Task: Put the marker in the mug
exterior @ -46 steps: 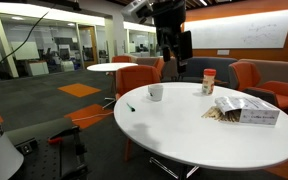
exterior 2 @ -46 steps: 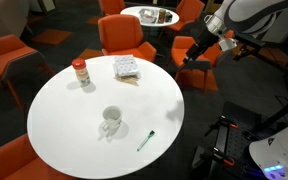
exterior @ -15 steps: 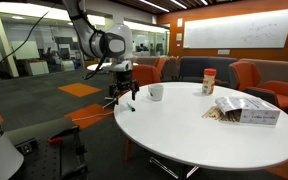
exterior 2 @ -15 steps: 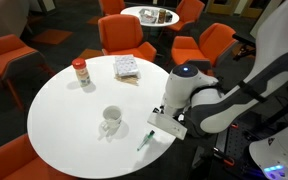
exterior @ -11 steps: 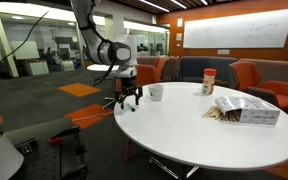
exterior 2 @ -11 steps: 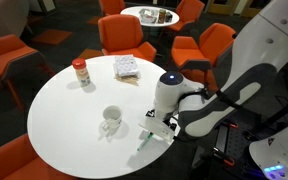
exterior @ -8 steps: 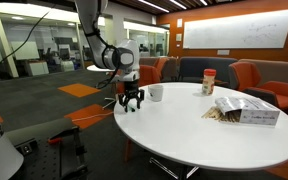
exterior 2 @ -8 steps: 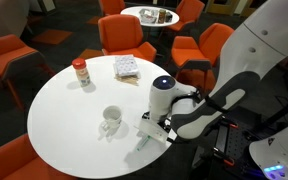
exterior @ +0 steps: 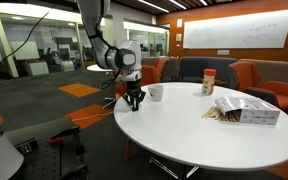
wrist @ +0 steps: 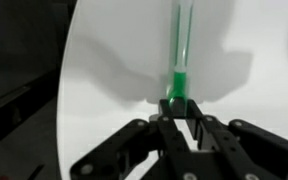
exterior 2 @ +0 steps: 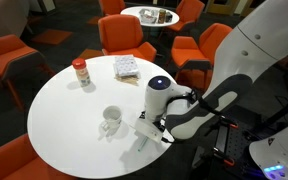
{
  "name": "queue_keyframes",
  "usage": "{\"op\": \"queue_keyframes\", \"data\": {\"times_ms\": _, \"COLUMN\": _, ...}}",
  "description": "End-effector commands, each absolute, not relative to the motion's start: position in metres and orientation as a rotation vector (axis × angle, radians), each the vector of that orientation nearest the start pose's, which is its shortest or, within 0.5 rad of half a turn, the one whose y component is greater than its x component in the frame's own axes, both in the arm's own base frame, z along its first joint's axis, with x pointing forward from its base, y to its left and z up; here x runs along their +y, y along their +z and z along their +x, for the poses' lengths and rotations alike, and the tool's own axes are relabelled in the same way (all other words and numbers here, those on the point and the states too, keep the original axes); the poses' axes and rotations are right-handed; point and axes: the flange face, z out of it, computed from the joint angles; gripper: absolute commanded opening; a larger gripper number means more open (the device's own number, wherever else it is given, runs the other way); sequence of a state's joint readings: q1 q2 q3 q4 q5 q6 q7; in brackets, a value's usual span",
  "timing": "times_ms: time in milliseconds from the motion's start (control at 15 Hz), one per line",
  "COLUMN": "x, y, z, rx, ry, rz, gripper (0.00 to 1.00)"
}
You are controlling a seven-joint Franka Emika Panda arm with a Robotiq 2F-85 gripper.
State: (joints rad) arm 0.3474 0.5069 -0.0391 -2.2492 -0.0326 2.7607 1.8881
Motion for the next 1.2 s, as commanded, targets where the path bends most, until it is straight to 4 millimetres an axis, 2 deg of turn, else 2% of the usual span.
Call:
{"op": "queue_keyframes", "data": {"times_ms": 0, "x": 0.159, "y": 0.145, "z": 0.512, "rx": 2.209, "ry": -0.081, "rz": -2.220, "gripper": 0.05}}
{"op": "queue_keyframes", "data": {"times_ms": 200, "x": 0.144, "y": 0.161, "z": 0.524, "rx": 2.195, "ry": -0.235, "rz": -2.221, "gripper": 0.05}}
{"op": "queue_keyframes", "data": {"times_ms": 400, "x": 0.122, "y": 0.189, "z": 0.540, "rx": 2.169, "ry": -0.424, "rz": -2.233, "gripper": 0.05}}
{"op": "queue_keyframes", "data": {"times_ms": 600, "x": 0.112, "y": 0.219, "z": 0.559, "rx": 2.126, "ry": -0.624, "rz": -2.232, "gripper": 0.05}}
{"op": "queue_keyframes", "data": {"times_ms": 800, "x": 0.121, "y": 0.241, "z": 0.572, "rx": 2.063, "ry": -0.789, "rz": -2.230, "gripper": 0.05}}
{"op": "queue_keyframes", "data": {"times_ms": 1133, "x": 0.166, "y": 0.273, "z": 0.586, "rx": 1.858, "ry": -1.103, "rz": -2.240, "gripper": 0.05}}
